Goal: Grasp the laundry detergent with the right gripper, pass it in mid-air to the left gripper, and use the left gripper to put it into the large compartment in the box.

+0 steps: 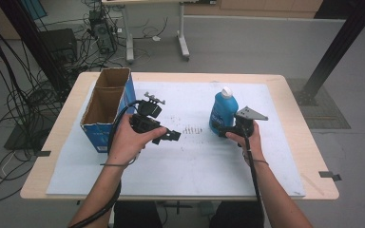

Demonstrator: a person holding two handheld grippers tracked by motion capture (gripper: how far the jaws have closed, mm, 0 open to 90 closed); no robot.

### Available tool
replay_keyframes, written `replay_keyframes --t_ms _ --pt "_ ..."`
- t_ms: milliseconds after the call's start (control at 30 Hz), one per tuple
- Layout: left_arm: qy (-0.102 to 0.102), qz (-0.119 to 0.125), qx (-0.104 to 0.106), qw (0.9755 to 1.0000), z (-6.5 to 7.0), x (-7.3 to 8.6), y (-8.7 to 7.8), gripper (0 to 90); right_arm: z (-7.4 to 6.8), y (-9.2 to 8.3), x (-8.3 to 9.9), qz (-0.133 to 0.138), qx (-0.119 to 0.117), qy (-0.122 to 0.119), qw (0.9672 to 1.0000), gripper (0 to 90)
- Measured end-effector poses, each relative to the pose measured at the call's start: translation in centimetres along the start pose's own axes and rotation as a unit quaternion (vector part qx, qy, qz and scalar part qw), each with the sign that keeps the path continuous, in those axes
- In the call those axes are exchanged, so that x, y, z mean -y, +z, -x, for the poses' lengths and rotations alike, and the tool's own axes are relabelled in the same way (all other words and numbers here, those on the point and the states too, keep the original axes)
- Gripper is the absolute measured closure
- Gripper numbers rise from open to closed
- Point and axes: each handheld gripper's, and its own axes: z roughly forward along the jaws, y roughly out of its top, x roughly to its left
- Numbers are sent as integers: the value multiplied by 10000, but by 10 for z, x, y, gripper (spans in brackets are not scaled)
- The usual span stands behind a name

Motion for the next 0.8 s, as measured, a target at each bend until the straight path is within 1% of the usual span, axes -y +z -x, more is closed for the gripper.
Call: replay_keyframes --t_ms 300,500,567,667,800 --pt "-9 -5 -18 10000 0 1 0 93 0 1 0 12 -7 -14 10000 41" --pt "-14 -52 -33 10000 0 1 2 95 0 0 0 9 -3 -3 10000 42" --pt "12 -71 -44 10000 0 1 2 95 0 0 0 17 1 -2 10000 42" --pt "34 -119 -98 9999 0 0 2 95 0 -1 0 12 5 10 10000 42" --pt "16 -113 -101 9999 0 1 1 96 0 0 0 17 -7 14 10000 42"
